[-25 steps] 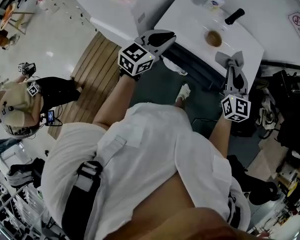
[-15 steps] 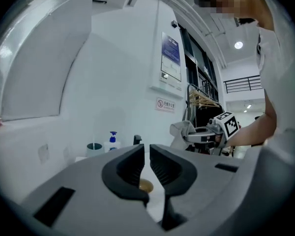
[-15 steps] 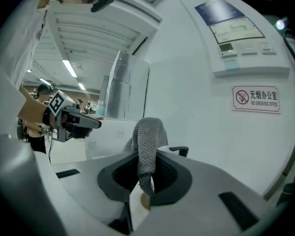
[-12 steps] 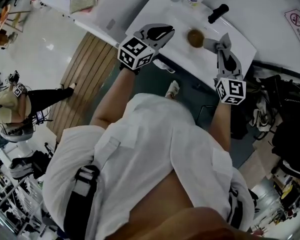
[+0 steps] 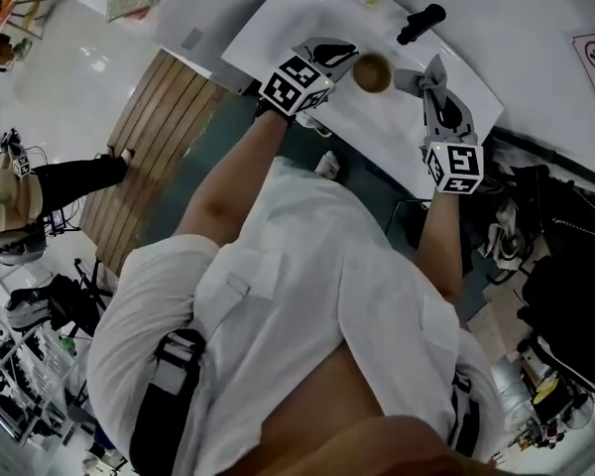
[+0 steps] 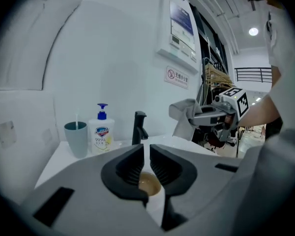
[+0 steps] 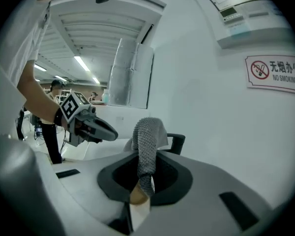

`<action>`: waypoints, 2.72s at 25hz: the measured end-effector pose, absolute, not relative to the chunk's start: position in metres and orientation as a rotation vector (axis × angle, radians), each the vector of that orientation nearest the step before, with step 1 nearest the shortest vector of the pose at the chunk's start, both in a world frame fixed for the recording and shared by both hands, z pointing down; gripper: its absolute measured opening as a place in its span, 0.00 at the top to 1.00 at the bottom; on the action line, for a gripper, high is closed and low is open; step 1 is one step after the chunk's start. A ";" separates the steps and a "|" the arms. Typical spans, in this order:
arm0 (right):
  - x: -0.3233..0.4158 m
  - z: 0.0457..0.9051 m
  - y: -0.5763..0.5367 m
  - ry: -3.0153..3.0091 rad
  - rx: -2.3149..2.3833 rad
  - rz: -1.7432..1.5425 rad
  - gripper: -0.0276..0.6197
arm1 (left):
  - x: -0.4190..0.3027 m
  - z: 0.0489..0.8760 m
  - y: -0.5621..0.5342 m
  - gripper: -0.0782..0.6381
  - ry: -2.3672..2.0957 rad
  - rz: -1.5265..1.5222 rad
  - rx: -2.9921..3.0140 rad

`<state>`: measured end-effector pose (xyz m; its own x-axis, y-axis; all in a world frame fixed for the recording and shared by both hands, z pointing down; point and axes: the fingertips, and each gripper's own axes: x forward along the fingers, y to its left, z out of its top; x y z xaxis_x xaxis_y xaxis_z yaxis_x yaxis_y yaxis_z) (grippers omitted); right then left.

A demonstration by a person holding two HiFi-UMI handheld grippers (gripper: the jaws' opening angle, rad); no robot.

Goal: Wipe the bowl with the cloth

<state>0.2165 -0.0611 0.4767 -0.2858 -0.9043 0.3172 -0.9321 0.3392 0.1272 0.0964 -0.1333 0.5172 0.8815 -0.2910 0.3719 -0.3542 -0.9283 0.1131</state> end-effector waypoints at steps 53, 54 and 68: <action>0.178 0.528 -0.102 -2.325 1.350 0.362 0.89 | 0.111 0.666 -0.161 0.86 -0.551 1.159 2.387; 0.171 0.527 -0.107 -2.328 1.324 0.363 0.89 | 0.107 0.655 -0.162 0.86 -0.568 1.161 2.401; 0.105 0.526 -0.149 -2.219 1.061 0.239 0.69 | 0.060 0.546 -0.165 0.86 -0.637 1.222 2.548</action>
